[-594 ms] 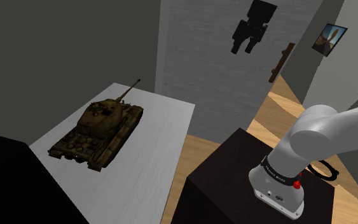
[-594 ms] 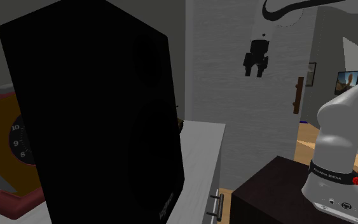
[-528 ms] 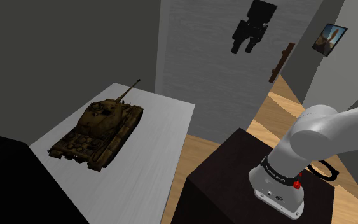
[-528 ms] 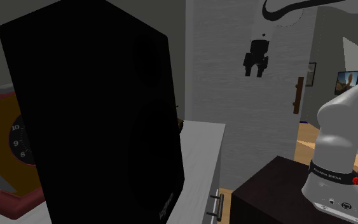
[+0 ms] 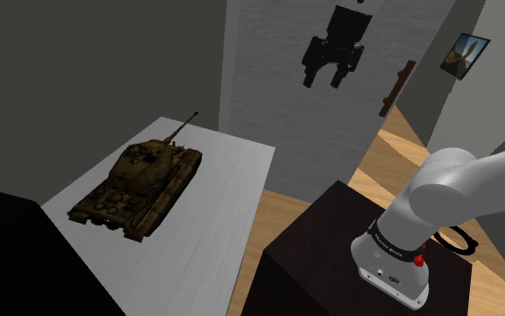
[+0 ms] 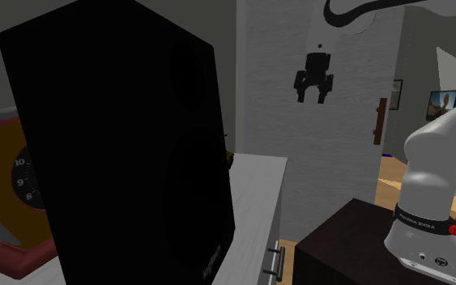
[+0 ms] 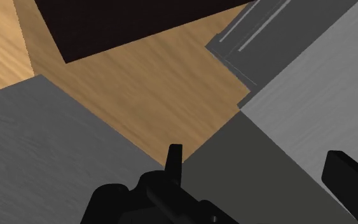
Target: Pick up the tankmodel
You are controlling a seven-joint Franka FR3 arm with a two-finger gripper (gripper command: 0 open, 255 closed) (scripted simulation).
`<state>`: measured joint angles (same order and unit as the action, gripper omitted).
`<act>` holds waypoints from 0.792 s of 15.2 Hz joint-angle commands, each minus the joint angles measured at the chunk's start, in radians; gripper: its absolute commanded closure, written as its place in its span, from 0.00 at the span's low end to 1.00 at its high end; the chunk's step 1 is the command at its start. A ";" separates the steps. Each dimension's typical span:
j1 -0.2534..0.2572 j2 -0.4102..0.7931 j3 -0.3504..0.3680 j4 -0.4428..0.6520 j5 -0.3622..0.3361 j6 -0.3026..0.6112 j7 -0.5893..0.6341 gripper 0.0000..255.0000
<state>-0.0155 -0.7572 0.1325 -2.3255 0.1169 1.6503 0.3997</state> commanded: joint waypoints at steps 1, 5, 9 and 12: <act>-0.001 0.022 0.055 0.002 0.033 0.020 0.093 0.00; -0.007 0.085 0.162 0.032 0.087 0.055 0.270 0.00; -0.022 0.176 0.269 0.089 0.122 0.095 0.448 0.00; -0.041 0.262 0.350 0.149 0.131 0.126 0.584 0.00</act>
<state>-0.0517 -0.5180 0.4564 -2.1921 0.2430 1.7670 0.9329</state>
